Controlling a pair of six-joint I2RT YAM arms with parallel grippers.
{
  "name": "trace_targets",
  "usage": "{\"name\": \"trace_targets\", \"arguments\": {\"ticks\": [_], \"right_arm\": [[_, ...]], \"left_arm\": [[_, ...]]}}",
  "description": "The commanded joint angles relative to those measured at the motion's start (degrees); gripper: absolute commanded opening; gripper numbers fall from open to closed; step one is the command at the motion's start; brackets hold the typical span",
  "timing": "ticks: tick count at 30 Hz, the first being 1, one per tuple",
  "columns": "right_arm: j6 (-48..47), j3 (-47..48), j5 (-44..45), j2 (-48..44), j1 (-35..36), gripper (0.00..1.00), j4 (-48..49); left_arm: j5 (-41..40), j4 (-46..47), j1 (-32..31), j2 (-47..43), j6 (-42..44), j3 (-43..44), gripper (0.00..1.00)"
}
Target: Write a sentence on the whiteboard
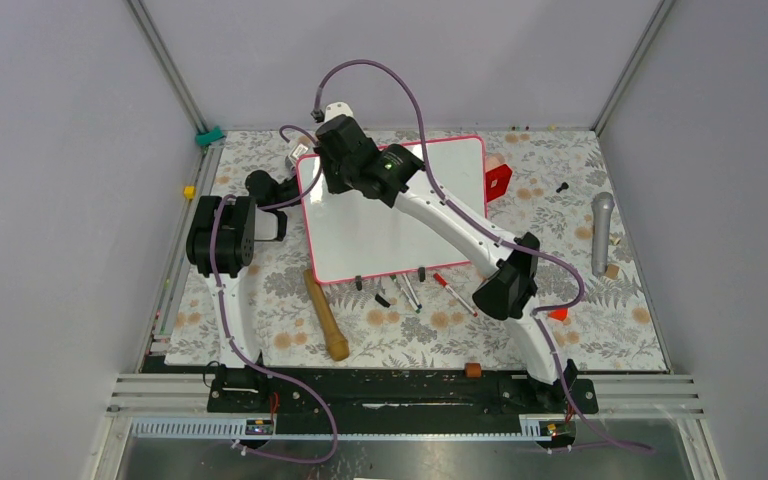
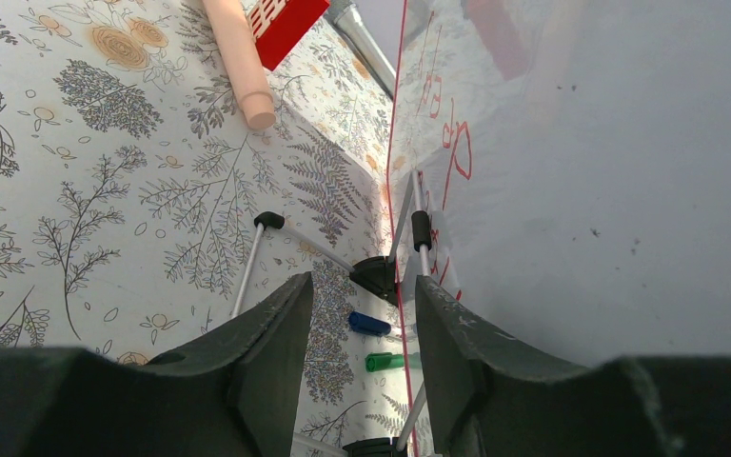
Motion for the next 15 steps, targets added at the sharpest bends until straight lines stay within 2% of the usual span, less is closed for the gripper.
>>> {"name": "trace_targets", "arguments": {"ticks": [1, 15], "right_arm": [[-1.1, 3.2, 1.6, 1.4, 0.4, 0.00, 2.5], [-2.2, 4.0, 2.7, 2.9, 0.4, 0.00, 4.0]], "left_arm": [[1.5, 4.4, 0.0, -1.8, 0.4, 0.6, 0.45], [1.5, 4.3, -0.1, -1.9, 0.5, 0.6, 0.45]]}}
